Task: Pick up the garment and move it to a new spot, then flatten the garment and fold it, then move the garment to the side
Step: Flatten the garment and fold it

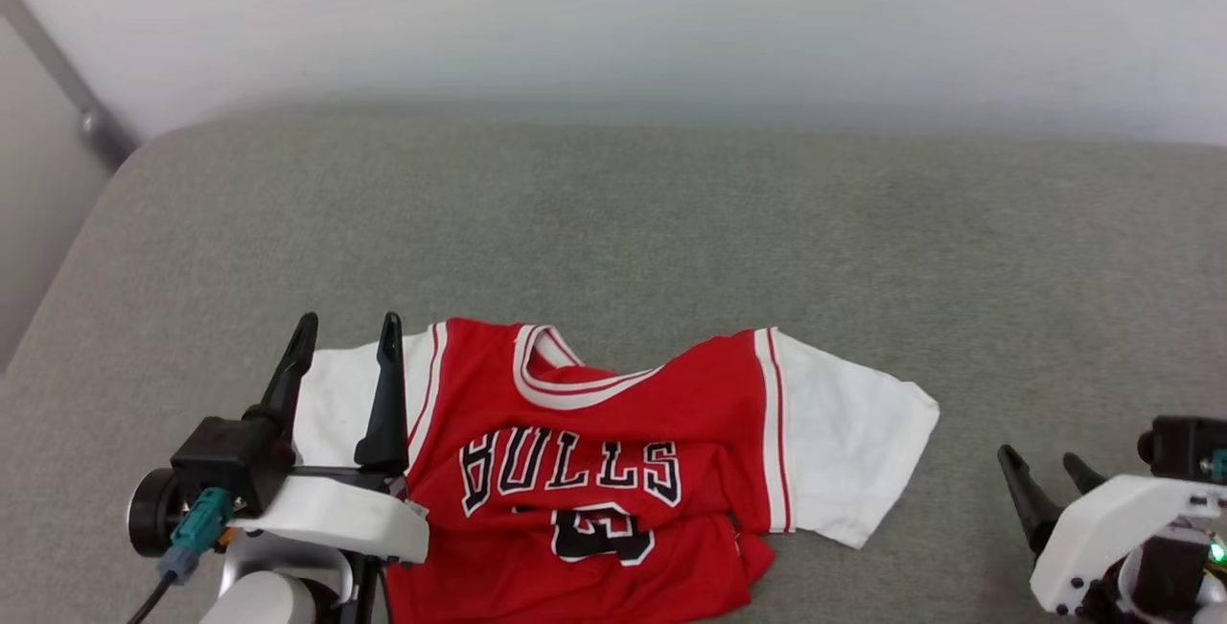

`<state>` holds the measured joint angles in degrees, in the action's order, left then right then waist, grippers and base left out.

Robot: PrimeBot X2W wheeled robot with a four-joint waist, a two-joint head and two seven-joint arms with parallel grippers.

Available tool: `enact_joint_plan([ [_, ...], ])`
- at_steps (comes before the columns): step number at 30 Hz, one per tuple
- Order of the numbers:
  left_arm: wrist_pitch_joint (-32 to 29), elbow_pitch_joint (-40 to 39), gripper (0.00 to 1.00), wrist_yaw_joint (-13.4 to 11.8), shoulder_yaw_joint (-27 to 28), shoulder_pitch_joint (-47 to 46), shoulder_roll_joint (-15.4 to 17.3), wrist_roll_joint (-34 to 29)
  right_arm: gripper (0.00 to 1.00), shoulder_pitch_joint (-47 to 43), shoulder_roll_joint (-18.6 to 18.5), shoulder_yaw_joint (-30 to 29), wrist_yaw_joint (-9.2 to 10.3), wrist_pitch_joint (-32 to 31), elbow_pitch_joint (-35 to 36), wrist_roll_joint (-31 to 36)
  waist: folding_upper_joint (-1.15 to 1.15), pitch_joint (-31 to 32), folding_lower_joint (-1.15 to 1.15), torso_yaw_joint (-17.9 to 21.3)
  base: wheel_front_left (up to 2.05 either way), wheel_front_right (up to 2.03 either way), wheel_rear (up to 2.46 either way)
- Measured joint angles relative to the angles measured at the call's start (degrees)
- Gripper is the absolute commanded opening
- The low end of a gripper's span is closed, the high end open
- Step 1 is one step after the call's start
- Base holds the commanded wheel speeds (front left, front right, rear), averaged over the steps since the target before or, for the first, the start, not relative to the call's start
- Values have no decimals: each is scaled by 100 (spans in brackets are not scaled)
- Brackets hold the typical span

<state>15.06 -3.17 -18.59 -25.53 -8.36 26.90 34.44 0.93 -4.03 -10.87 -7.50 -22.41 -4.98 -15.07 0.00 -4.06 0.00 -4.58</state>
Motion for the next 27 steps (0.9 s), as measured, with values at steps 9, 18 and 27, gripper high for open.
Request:
enact_joint_plan([
  [9,1,-24,100,361,176,-163,-424,-305,100,1085,-610,333,0,-1828,-743,-472,0,-567,0,-426,0,0,0],
  [18,0,183,100,731,405,-274,-794,-542,100,1819,-869,772,0,-2497,-1279,-578,0,-1001,0,-792,0,0,0],
  [27,-1,672,100,999,758,-149,-880,-646,0,1847,-944,958,-1,-2609,-1332,-811,0,-877,0,-687,0,0,0],
])
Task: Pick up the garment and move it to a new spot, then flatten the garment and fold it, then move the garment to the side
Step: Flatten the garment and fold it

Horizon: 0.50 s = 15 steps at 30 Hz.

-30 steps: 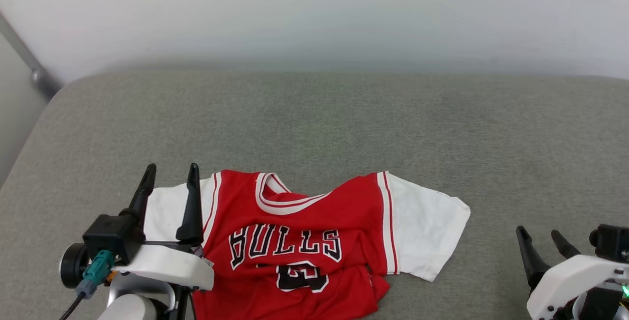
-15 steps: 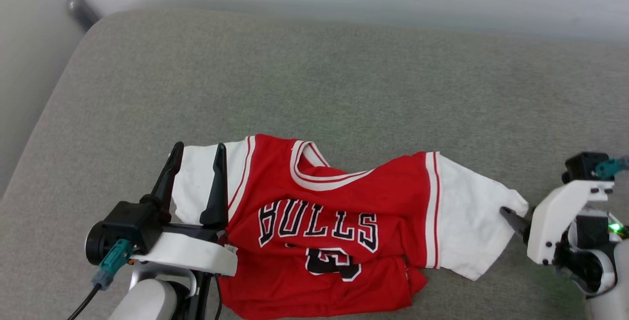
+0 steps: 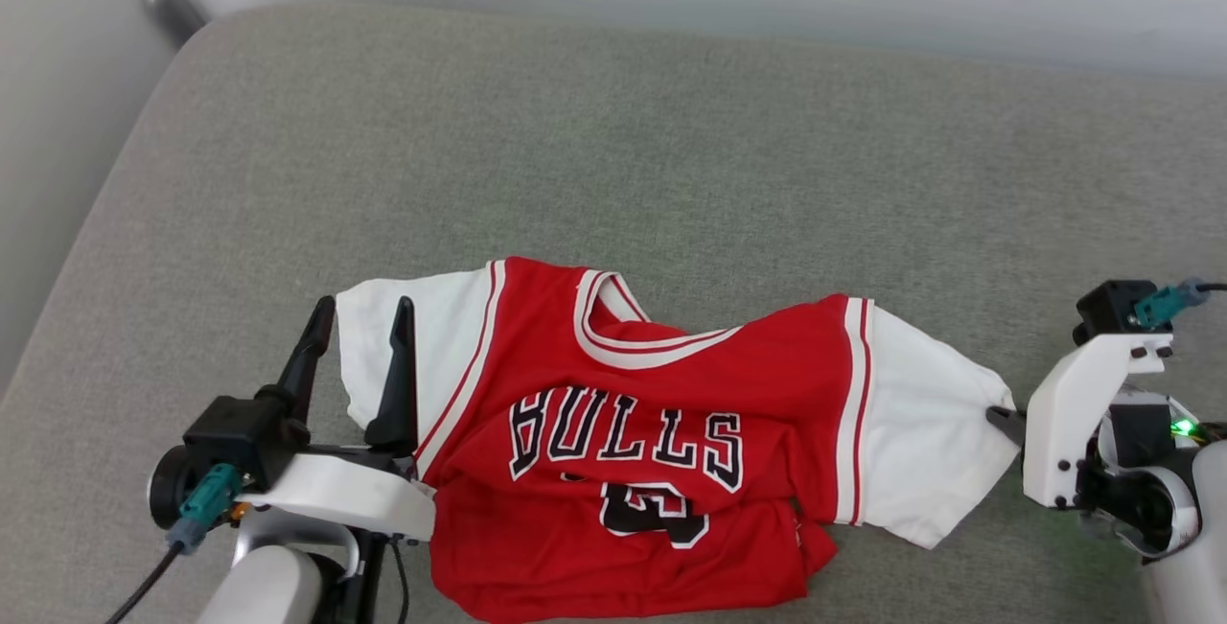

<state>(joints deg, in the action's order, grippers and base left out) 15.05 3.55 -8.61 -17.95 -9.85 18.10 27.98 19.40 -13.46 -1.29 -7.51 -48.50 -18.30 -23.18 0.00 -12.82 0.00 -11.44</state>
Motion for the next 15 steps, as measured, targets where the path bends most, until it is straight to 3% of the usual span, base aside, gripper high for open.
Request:
enact_joint_plan([
  [9,-636,205,100,230,314,-168,591,357,0,-419,-233,-393,-1,46,636,188,0,398,0,428,0,0,0],
  [15,-1730,543,100,720,414,-658,1152,868,0,-692,-219,-768,0,-137,1133,368,0,482,0,800,0,0,0],
])
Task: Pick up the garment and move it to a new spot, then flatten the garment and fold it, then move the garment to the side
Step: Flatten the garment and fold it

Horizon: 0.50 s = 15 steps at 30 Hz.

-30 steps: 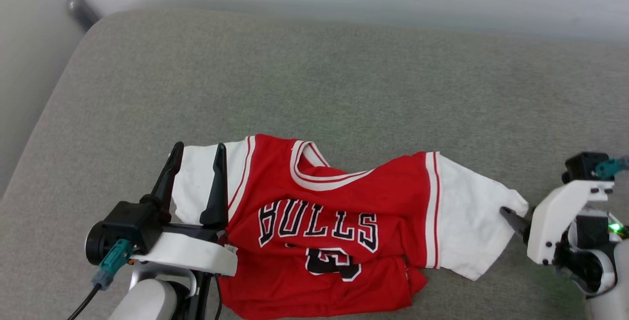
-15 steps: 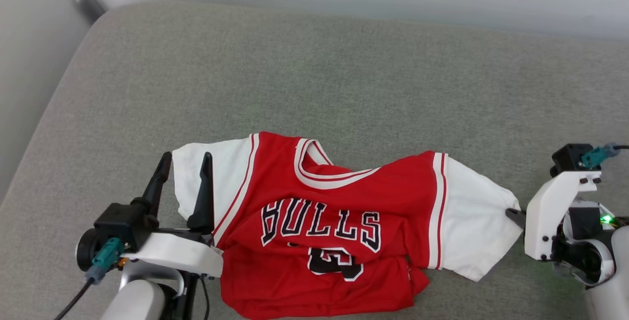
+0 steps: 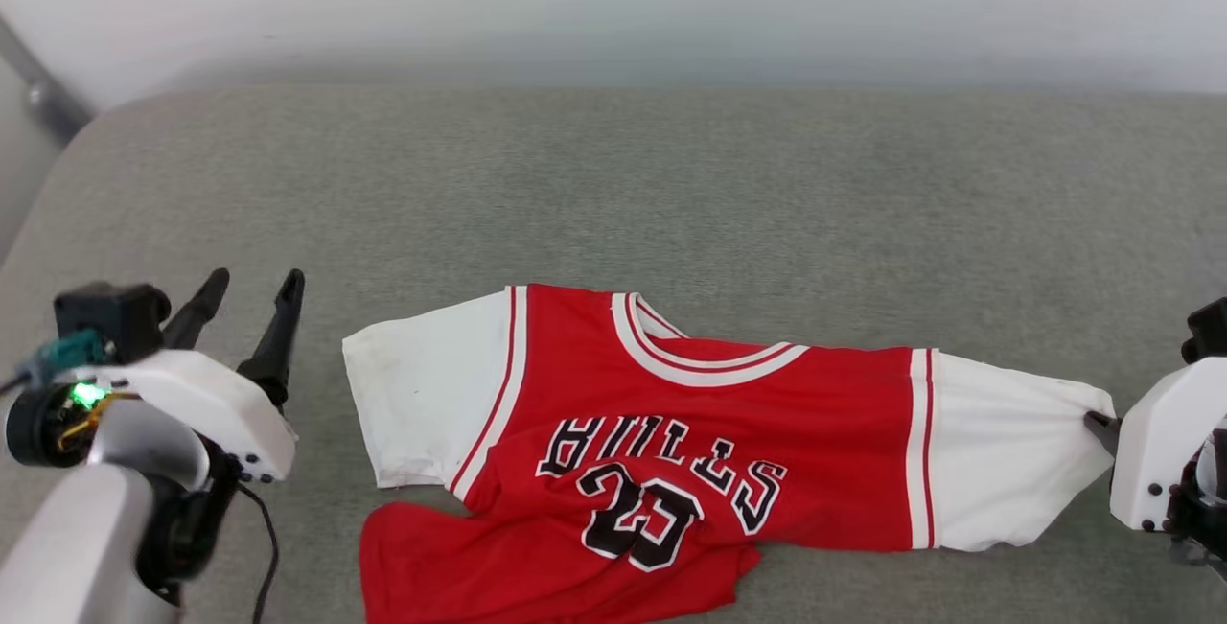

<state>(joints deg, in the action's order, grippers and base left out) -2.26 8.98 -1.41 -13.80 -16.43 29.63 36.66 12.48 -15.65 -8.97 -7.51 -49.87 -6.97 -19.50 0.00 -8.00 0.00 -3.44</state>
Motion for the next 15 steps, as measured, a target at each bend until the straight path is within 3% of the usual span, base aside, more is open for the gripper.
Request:
enact_joint_plan([
  [7,-1758,728,100,598,-247,-583,490,683,0,-121,287,-151,0,-110,403,87,0,-279,0,364,0,0,0],
  [15,-2913,1305,100,846,-720,-1128,660,1136,0,-120,531,-86,0,5,423,90,0,-782,0,658,0,0,0],
])
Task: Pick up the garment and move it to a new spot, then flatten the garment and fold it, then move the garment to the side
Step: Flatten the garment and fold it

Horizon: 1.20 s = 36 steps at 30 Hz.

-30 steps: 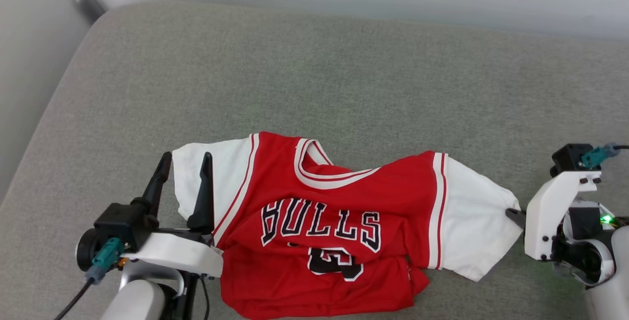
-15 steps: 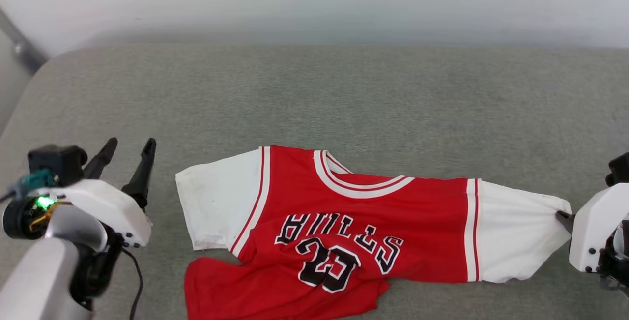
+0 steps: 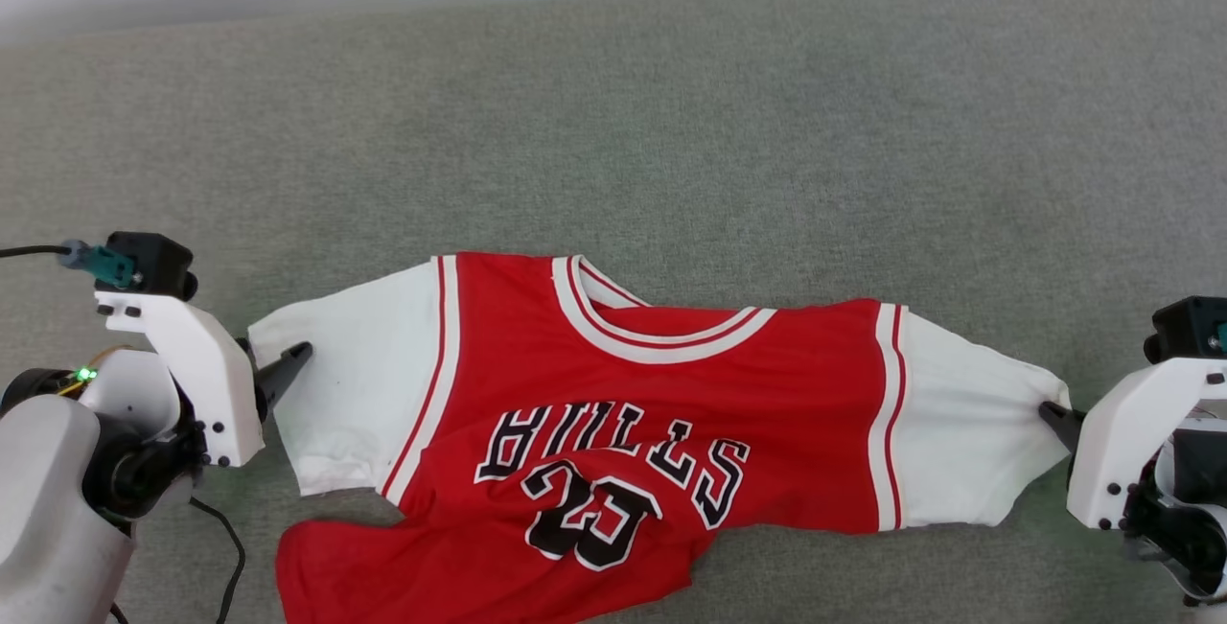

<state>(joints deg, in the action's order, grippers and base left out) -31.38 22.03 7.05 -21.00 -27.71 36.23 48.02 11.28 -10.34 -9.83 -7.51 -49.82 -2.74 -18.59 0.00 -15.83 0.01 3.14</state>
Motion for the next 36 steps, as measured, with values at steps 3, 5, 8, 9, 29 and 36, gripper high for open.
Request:
enact_joint_plan([
  [3,-267,188,100,14,-201,-171,32,97,0,53,58,40,0,46,-33,1,0,-161,0,72,0,0,0],
  [5,-447,299,100,36,-308,-322,86,138,0,59,86,60,0,91,-69,1,0,-234,0,110,0,0,0],
  [8,-748,436,79,37,-417,-466,93,312,0,113,90,74,0,133,-105,0,0,-289,-1,142,0,0,0],
  [9,-848,469,39,37,-437,-508,86,389,0,129,90,80,0,146,-114,0,0,-298,-1,144,0,0,0],
  [29,1204,978,0,-405,-606,-1730,-132,-784,0,1146,-622,494,-2,981,-561,149,0,517,0,-127,0,0,0],
  [36,2100,1485,0,-564,-472,-2626,-323,-1104,0,2542,-956,894,-4,1801,-1324,308,0,684,-1,-153,0,0,0],
])
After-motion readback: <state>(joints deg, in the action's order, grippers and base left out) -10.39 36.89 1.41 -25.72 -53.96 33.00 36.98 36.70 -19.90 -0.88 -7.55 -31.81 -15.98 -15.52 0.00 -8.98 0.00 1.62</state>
